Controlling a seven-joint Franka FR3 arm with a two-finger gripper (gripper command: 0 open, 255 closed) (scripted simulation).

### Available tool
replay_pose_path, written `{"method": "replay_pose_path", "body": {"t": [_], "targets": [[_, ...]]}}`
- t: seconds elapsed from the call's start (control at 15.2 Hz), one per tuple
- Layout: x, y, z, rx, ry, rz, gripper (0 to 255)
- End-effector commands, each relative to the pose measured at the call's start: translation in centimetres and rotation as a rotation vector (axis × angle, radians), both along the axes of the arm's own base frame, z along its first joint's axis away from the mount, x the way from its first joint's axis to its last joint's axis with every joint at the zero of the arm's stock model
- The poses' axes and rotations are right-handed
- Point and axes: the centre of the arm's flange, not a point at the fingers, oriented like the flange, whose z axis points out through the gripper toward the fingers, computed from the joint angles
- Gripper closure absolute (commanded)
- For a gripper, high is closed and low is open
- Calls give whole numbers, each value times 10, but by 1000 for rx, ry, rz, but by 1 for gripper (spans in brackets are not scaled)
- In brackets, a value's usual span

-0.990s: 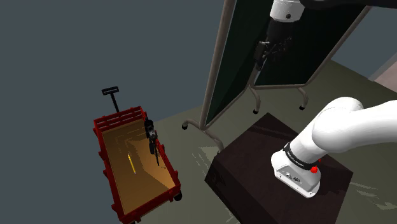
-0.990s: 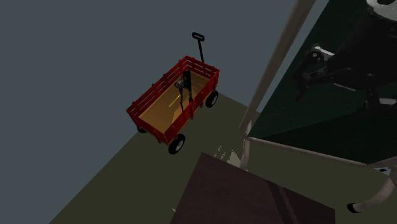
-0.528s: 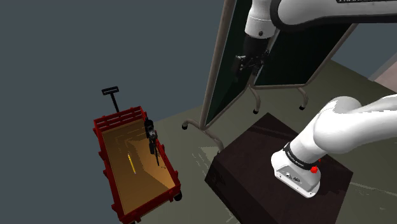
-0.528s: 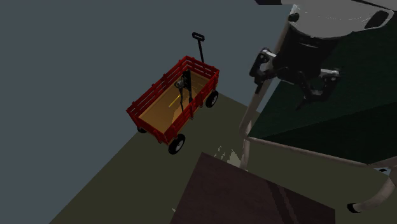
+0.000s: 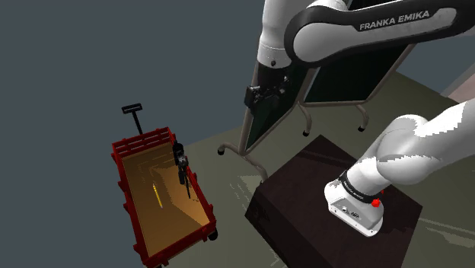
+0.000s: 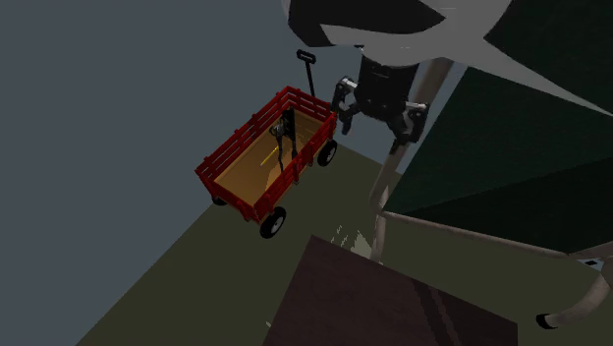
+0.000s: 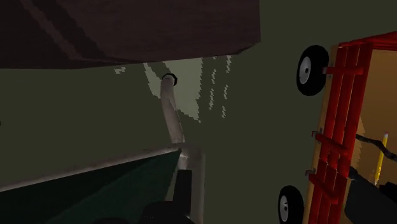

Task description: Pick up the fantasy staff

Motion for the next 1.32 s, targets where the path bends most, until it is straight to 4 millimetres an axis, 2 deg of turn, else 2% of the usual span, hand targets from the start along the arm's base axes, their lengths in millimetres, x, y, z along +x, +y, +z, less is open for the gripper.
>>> {"method": "replay_pose_path", "body": {"t": [0.0, 1.25], "targets": [[8, 21, -13, 3, -5, 2, 0], [78, 229, -125, 16, -51, 24, 0]]}}
